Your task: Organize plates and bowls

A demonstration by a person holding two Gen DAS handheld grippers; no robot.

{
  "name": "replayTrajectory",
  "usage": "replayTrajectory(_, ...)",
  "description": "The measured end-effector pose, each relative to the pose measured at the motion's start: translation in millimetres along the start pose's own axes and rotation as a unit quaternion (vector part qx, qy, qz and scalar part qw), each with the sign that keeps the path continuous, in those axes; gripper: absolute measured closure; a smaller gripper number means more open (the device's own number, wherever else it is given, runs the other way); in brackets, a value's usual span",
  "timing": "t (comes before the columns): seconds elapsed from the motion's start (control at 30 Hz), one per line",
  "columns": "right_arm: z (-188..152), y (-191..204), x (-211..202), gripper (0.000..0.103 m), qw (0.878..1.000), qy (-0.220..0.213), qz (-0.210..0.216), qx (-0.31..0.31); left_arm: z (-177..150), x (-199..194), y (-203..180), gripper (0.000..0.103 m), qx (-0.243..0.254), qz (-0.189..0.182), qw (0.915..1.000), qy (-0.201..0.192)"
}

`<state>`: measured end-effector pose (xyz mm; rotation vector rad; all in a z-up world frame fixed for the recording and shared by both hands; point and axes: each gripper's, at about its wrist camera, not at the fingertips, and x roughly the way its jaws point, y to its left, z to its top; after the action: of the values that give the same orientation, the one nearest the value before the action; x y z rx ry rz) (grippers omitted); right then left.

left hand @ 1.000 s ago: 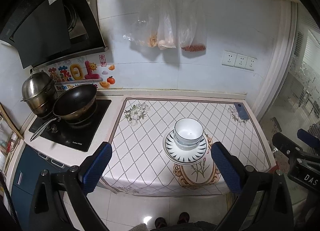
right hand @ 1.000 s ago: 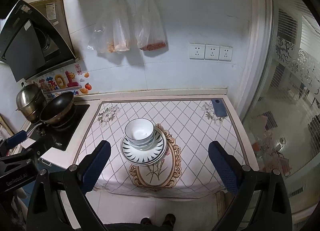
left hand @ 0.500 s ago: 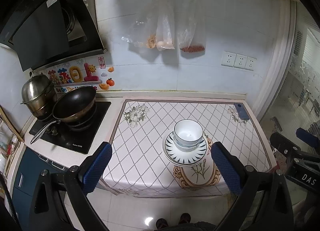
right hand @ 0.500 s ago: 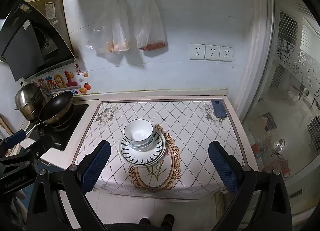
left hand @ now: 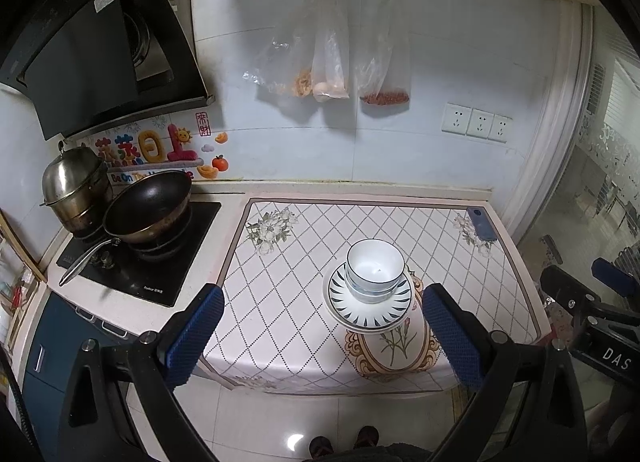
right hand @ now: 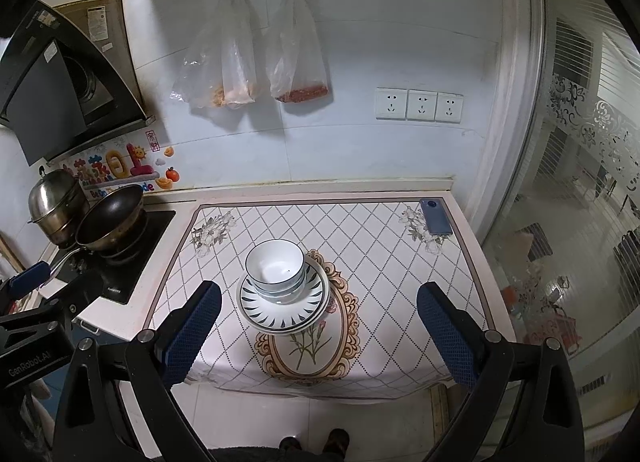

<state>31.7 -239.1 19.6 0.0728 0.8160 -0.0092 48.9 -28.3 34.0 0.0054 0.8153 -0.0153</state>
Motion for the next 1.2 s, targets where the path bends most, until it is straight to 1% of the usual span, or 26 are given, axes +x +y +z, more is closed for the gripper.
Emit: replayTrajectory(1.2,-4.8,-5.7,-17.4,0.003,1.0,-0.007,0.001,0.009,-0.5,-9.2,-3.9,0.001,0.006,-0.003,1.0,-0.003)
